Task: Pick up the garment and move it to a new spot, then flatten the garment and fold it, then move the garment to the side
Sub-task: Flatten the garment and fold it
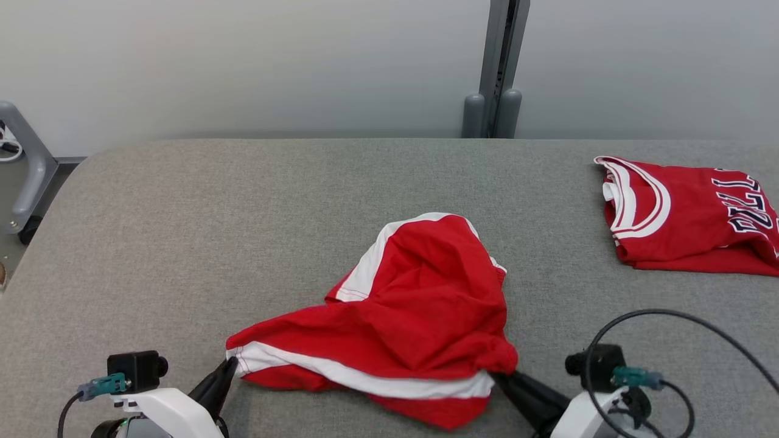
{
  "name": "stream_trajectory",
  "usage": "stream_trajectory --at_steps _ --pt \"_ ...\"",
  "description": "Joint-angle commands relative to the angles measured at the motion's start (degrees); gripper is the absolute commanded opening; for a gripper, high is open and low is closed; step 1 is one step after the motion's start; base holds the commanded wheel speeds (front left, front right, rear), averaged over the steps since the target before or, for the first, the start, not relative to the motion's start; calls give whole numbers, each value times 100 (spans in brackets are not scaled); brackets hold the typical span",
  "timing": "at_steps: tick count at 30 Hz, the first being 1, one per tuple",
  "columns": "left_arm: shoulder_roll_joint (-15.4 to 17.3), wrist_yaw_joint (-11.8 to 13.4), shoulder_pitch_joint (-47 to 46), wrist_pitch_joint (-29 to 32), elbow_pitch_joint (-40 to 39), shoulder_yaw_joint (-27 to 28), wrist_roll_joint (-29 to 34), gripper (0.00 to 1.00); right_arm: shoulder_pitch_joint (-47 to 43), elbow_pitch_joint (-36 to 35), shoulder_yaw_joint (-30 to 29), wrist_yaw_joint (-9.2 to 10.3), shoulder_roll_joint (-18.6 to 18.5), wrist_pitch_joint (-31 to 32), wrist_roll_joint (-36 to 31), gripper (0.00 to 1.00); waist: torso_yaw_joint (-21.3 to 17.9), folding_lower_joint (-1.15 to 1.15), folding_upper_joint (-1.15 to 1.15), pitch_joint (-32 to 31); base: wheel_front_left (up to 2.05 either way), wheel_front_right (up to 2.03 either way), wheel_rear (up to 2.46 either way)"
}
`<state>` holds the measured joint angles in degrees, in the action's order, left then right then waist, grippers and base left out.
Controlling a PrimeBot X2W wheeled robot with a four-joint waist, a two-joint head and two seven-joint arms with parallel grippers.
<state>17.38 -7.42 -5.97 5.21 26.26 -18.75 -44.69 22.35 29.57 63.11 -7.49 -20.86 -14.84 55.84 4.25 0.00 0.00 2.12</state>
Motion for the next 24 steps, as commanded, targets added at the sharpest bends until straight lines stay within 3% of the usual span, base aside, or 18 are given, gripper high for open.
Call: stream_trajectory --at_steps 1,7,15,20,24 --pt "78 -14 69 29 -164 12 -73 0 23 -177 -206 -3 -88 -46 -90 0 1 0 0 -41 0 0 0" --pt "372 82 380 252 -1200 192 -343 0 -372 -1082 -1125 -3 -500 -47 -213 0 -56 0 0 -186 0 0 0" --pt "766 297 1151 814 -3024 571 -1001 0 -941 -2562 -1707 -3 -1332 -46 52 0 -210 0 0 -295 0 0 0" --pt "1226 549 1812 1221 -4173 888 -1308 0 -1561 -3427 -2200 -2 -1920 -27 338 0 -223 0 0 -343 0 0 0" --pt "1378 638 2064 1402 -4831 937 -1422 0 -1961 -3982 -2523 -3 -2162 150 340 0 -233 0 0 -340 0 0 0"
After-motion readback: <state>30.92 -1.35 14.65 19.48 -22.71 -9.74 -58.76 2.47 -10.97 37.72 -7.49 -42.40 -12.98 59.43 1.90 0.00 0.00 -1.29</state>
